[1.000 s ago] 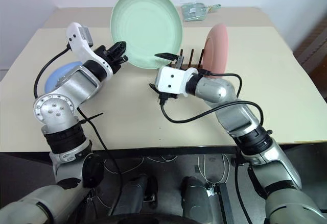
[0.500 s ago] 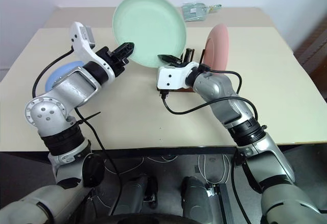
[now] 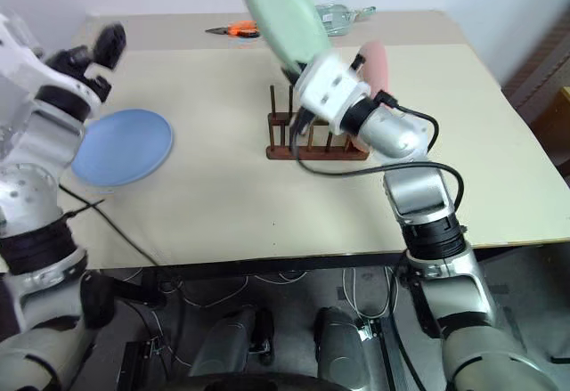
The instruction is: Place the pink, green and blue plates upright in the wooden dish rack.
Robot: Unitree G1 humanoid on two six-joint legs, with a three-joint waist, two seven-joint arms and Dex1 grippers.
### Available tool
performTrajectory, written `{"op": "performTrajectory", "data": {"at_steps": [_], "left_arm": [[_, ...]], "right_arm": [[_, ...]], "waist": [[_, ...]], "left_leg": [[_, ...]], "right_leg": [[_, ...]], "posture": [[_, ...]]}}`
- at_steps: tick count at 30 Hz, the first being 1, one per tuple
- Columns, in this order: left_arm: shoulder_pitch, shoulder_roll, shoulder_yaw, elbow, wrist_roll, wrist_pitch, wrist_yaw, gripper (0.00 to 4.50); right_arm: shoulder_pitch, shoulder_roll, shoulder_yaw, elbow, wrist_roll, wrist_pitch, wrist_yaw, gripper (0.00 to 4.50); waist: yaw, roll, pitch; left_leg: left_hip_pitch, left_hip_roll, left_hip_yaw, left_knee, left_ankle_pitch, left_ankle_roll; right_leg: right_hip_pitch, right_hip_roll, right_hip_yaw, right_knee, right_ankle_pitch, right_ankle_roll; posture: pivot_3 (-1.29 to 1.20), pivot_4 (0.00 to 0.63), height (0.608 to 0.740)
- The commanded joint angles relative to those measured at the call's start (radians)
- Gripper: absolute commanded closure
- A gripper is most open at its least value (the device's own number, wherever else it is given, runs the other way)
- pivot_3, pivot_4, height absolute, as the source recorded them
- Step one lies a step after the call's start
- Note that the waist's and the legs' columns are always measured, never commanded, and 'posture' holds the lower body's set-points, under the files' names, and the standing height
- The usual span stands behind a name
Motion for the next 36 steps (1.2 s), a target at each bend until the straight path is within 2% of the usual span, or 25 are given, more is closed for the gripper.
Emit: {"op": "performTrajectory", "data": {"at_steps": [1, 3, 5, 11, 22, 25, 27, 29, 30, 33, 36], "left_arm": [[0.107, 0.032, -0.175, -0.038, 0.109, -0.077, -0.224, 0.02], [0.178, 0.060, -0.280, -0.071, 0.183, -0.123, -0.329, 0.02], [0.238, 0.066, -0.340, -0.098, 0.199, -0.142, -0.420, 0.02], [0.304, 0.030, -0.376, -0.148, 0.177, -0.106, -0.516, 0.02], [0.341, 0.020, -0.379, -0.197, 0.187, -0.057, -0.560, 0.02], [0.343, 0.008, -0.365, -0.205, 0.179, -0.051, -0.552, 0.00], [0.344, -0.008, -0.347, -0.205, 0.169, -0.046, -0.539, 0.00], [0.347, -0.022, -0.326, -0.207, 0.157, -0.040, -0.532, 0.00], [0.340, -0.042, -0.299, -0.203, 0.148, -0.041, -0.507, 0.00], [0.278, -0.119, -0.186, -0.155, 0.146, -0.055, -0.365, 0.00], [0.199, -0.182, -0.086, -0.092, 0.179, -0.076, -0.212, 0.00]], "right_arm": [[-0.036, 0.053, -0.190, -0.142, 0.350, 0.336, -0.089, 4.50], [-0.040, 0.080, -0.247, -0.162, 0.436, 0.454, -0.172, 4.50], [-0.038, 0.096, -0.284, -0.174, 0.500, 0.542, -0.244, 4.50], [-0.038, 0.097, -0.326, -0.160, 0.584, 0.632, -0.345, 4.50], [-0.059, 0.043, -0.285, -0.002, 0.547, 0.624, -0.344, 4.50], [-0.074, 0.023, -0.255, 0.032, 0.514, 0.594, -0.322, 3.33], [-0.080, 0.002, -0.226, 0.039, 0.479, 0.560, -0.299, 2.37], [-0.074, -0.044, -0.156, 0.024, 0.398, 0.491, -0.264, 1.35], [-0.066, -0.086, -0.092, 0.006, 0.313, 0.399, -0.233, 0.88], [-0.050, -0.186, 0.048, -0.014, 0.097, 0.154, -0.168, 0.88], [-0.043, -0.212, 0.087, -0.005, 0.001, 0.016, -0.146, 0.88]], "waist": [[0.003, 0.000, 0.000], [0.001, 0.000, 0.000], [-0.006, 0.000, 0.000], [-0.011, 0.002, 0.000], [-0.006, 0.002, 0.000], [-0.007, 0.002, 0.000], [-0.006, 0.002, 0.000], [-0.006, 0.002, 0.000], [-0.005, 0.002, 0.000], [-0.003, 0.002, 0.000], [-0.004, 0.001, -0.001]], "left_leg": [[0.000, 0.000, -0.001, 0.000, 0.000, 0.000], [0.000, -0.001, -0.001, 0.000, -0.001, -0.001], [-0.001, -0.001, 0.000, -0.001, -0.002, -0.003], [-0.003, 0.001, 0.004, -0.002, 0.001, -0.002], [-0.003, 0.001, 0.004, -0.001, 0.001, -0.001], [-0.003, 0.001, 0.004, -0.001, 0.001, -0.001], [-0.003, 0.001, 0.004, -0.001, 0.001, -0.001], [-0.003, 0.001, 0.004, -0.001, 0.001, -0.001], [-0.003, 0.001, 0.004, -0.001, 0.001, -0.001], [-0.003, 0.001, 0.004, 0.000, 0.000, 0.000], [-0.003, 0.001, 0.003, 0.000, 0.000, 0.000]], "right_leg": [[0.001, 0.000, 0.000, 0.000, 0.000, 0.000], [0.000, -0.001, 0.000, -0.001, 0.000, 0.000], [-0.003, -0.001, 0.001, 0.000, 0.000, -0.001], [-0.010, -0.001, 0.004, 0.003, -0.001, -0.003], [-0.010, -0.001, 0.005, 0.003, -0.001, -0.003], [-0.010, 0.000, 0.005, 0.003, -0.001, -0.003], [-0.010, 0.000, 0.005, 0.003, -0.001, -0.003], [-0.010, -0.001, 0.005, 0.003, -0.001, -0.003], [-0.010, -0.001, 0.005, 0.003, -0.001, -0.003], [-0.010, -0.001, 0.005, 0.002, -0.001, -0.003], [-0.010, -0.001, 0.005, 0.003, -0.001, -0.003]], "posture": [[0.00, 0.150, 0.740], [0.00, 0.150, 0.740], [0.00, 0.150, 0.740], [0.00, 0.150, 0.740], [0.00, 0.150, 0.740], [0.00, 0.150, 0.740], [0.00, 0.150, 0.740], [0.00, 0.150, 0.740], [0.00, 0.150, 0.740], [0.00, 0.150, 0.740], [0.00, 0.150, 0.740]]}}
